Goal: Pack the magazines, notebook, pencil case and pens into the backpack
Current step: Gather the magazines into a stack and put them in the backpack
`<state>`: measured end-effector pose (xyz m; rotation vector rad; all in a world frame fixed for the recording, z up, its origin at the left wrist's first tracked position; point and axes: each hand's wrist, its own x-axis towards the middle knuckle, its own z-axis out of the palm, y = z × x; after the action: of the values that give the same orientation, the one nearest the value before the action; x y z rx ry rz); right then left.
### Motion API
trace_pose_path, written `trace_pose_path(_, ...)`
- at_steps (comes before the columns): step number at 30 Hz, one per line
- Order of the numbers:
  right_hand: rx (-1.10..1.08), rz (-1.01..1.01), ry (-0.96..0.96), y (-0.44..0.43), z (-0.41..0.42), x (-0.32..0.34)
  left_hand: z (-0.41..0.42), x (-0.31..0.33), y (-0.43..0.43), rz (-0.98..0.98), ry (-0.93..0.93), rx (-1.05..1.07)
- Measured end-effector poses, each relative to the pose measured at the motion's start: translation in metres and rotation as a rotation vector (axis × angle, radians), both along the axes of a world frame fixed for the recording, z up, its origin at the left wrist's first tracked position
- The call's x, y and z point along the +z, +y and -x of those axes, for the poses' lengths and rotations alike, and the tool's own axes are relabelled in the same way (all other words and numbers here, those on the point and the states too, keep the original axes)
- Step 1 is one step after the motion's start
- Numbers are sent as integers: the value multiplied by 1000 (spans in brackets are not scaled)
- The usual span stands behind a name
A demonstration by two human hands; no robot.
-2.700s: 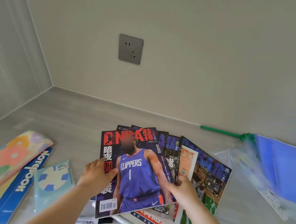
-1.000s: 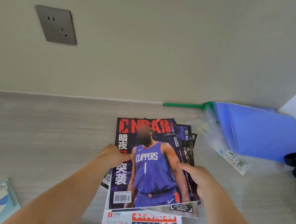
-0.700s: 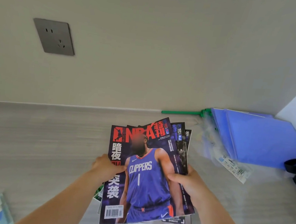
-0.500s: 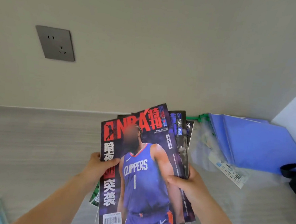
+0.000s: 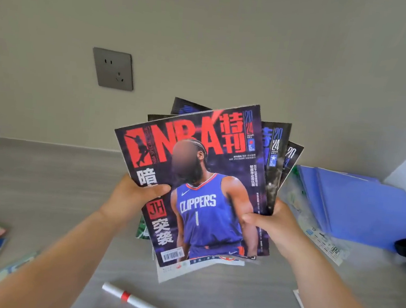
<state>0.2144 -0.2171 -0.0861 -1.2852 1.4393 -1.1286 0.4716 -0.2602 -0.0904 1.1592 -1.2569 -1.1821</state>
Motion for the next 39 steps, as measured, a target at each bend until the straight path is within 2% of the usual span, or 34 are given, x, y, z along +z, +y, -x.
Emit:
trace_pose_path(8,-40,38,-63,1,12,-11,10,5,12,151,-33,35)
trace_pose_path(17,-121,103,-81,-12,30,-8,34,25,-4,231,-17,51)
trace_pose_path(25,-110,67,-99,-13,29,-20,34,11,-6,192,3,56)
trace_pose_path(34,-112,24,-99,3,40,-36,44,-3,2,55,66,-7)
trace_pose_path(39,-108,46,-97,8,40,-37,49,1,1,76,67,-16)
